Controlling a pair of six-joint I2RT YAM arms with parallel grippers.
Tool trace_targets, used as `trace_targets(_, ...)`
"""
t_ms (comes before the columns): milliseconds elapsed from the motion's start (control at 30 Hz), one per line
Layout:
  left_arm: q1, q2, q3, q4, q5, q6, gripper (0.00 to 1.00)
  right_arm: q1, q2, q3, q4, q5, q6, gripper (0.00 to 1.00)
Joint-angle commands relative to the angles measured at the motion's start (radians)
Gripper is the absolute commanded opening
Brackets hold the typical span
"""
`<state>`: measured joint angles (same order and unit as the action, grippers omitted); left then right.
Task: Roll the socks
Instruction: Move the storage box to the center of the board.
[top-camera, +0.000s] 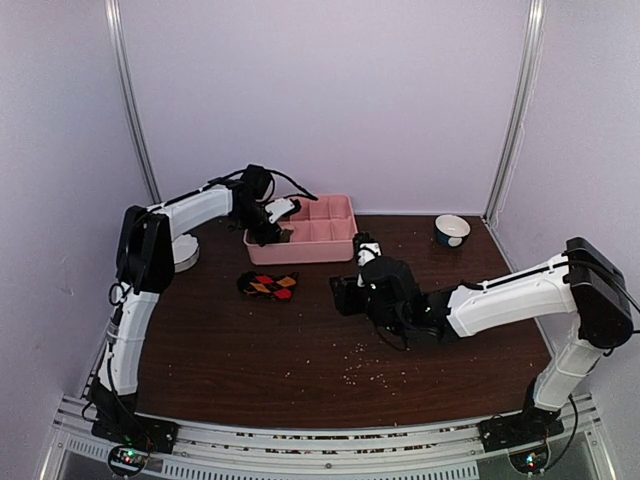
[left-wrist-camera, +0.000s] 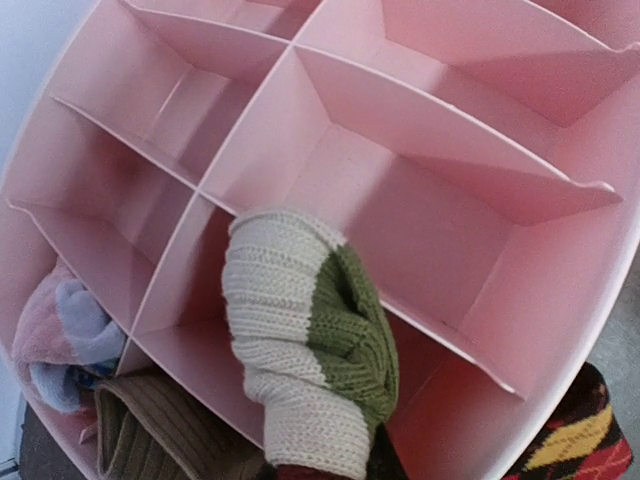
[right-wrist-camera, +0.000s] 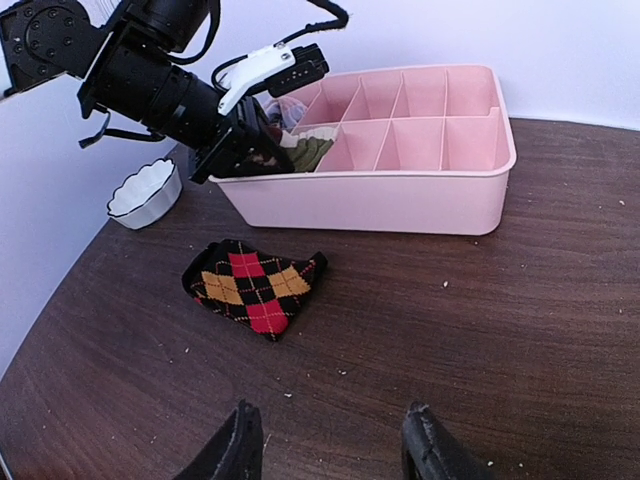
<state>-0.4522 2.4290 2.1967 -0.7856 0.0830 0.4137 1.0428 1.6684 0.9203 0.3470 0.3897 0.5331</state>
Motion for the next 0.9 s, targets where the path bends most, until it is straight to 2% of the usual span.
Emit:
trace_targets(0, -0.041, -0.020, -0.141, -0.251, 0.128, 0.042, 0.00, -0.002, -0.045, -0.019, -0.040, -0.003, 0.024, 0.47)
trace_targets(167, -0.050, -0.046, -0.207, -0.348, 0.179, 0.077, 0.00, -0.002, -0.066, -0.029, -0.064, -0.008, 0.050, 0.46)
trace_targets(367, -0.050, -0.206, -0.459, -0.337, 0.244, 0.093, 0.00, -0.001, -0.084, -0.049, -0.080, -0.017, 0.071, 0.45)
trace_targets(467, -0.049, -0.276, -0.493, -0.338, 0.260, 0.069, 0.00, 0.000, -0.076, -0.048, -0.078, -0.023, 0.078, 0.44)
trace_targets(633, -0.046, -0.334, -0.351, -0.359, 0.233, -0.041, 0.00, -0.001, -0.059, -0.038, -0.085, -0.024, 0.093, 0.43)
trace_targets(867, -0.039, -0.284, -0.108, -0.391, 0.190, -0.156, 0.00, 0.003, -0.055, -0.040, -0.092, -0.021, 0.106, 0.43)
